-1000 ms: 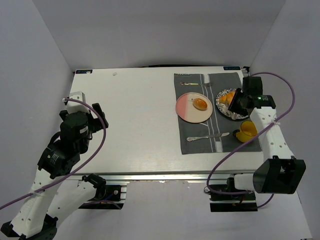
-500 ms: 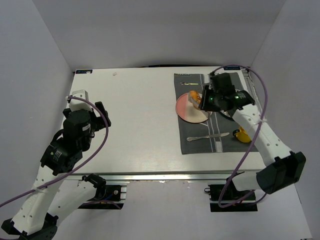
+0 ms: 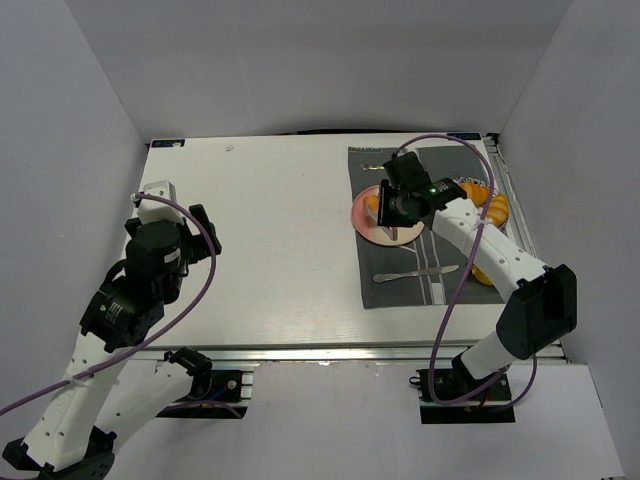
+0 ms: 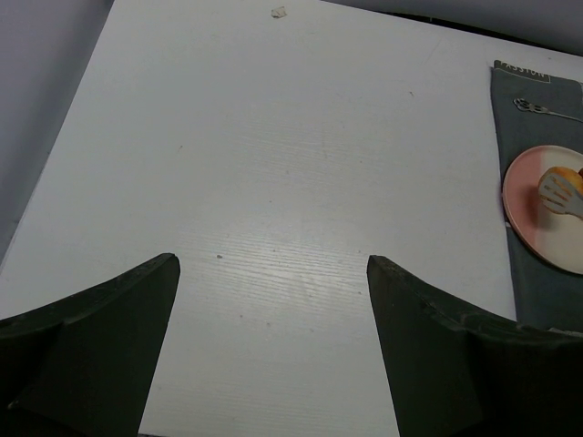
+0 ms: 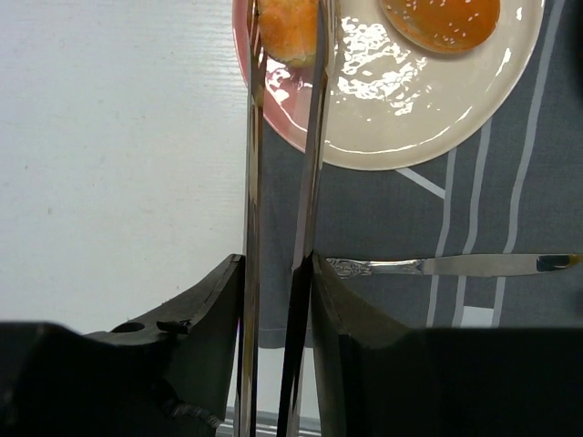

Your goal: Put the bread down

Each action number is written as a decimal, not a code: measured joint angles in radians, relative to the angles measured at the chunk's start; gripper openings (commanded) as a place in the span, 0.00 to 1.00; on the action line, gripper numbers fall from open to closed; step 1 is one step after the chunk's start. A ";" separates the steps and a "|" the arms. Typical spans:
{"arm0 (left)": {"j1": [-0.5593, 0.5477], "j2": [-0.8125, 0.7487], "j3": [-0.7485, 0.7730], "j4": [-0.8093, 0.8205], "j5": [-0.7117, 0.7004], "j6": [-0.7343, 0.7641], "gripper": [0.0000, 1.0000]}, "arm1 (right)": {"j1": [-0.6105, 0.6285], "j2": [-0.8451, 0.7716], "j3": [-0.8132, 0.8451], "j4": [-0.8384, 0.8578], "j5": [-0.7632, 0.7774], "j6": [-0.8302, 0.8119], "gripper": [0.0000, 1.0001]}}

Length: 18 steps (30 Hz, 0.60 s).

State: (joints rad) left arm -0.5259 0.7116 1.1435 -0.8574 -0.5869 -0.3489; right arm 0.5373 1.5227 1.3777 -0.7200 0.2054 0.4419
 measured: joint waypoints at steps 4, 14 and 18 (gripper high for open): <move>0.000 0.000 0.000 -0.003 0.000 0.000 0.95 | 0.003 0.003 -0.002 0.012 0.027 0.000 0.44; 0.000 -0.006 0.000 -0.003 0.000 0.000 0.95 | 0.006 0.006 -0.002 0.015 0.058 -0.003 0.47; 0.000 -0.009 0.000 -0.003 0.000 0.000 0.95 | 0.006 0.010 -0.002 0.015 0.058 -0.004 0.47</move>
State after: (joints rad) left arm -0.5259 0.7029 1.1435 -0.8604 -0.5869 -0.3489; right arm 0.5438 1.5326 1.3762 -0.7048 0.2638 0.4381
